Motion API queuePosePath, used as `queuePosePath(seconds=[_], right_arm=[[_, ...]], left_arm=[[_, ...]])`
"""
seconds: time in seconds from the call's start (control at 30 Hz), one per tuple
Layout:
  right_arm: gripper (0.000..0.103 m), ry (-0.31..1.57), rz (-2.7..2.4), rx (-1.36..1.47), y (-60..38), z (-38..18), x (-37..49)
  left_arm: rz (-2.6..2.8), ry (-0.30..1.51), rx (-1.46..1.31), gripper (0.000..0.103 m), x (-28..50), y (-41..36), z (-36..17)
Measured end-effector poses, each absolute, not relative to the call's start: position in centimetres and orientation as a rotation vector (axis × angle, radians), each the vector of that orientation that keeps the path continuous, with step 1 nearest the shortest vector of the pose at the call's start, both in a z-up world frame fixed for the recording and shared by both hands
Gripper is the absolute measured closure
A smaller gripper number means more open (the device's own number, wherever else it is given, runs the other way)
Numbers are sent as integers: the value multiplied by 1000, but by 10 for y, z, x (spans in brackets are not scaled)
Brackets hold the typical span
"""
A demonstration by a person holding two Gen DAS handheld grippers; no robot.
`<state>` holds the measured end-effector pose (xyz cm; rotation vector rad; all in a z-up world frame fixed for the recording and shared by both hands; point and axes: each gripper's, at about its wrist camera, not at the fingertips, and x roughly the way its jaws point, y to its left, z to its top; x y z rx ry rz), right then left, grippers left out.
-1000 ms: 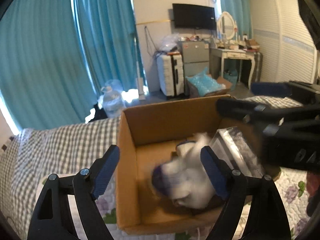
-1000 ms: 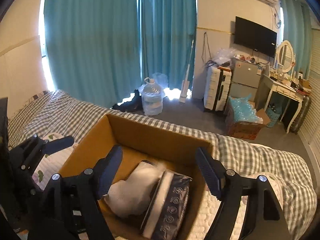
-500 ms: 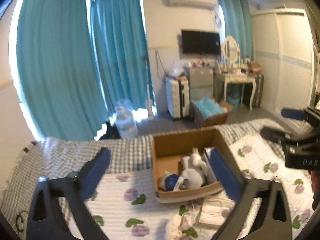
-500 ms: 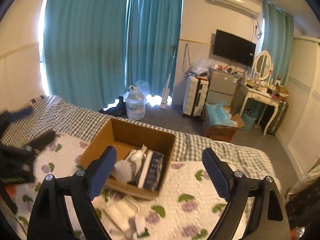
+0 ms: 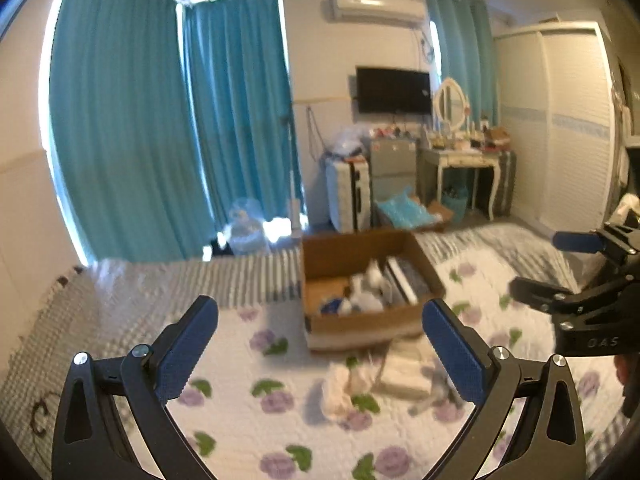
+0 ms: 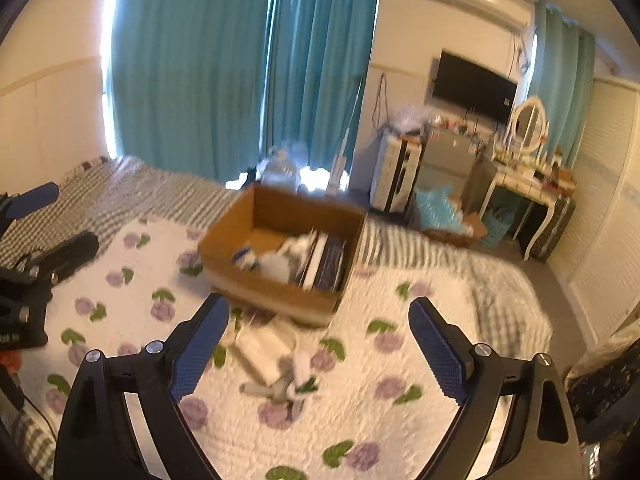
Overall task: Organize soft objects
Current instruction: 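Grasp the lace cloth with the left tool while the right grasps the leaf plush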
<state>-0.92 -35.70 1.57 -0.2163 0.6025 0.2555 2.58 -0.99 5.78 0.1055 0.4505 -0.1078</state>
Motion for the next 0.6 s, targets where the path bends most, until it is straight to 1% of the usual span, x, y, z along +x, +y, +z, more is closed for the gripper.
queuePosePath(seconds=[0.2, 0.37, 0.53, 0.6], right_arm=[[11, 746, 238, -185, -351, -60, 28], [11, 853, 208, -164, -357, -116, 61], [11, 917, 212, -134, -369, -151, 71], [14, 939, 233, -141, -368, -161, 71]], left_arm=[[-134, 586, 67, 0, 56, -18, -4], [-109, 687, 88, 0, 89, -29, -52], [-121, 737, 86, 0, 102, -33, -96], [-129, 760, 76, 0, 103, -31, -110]])
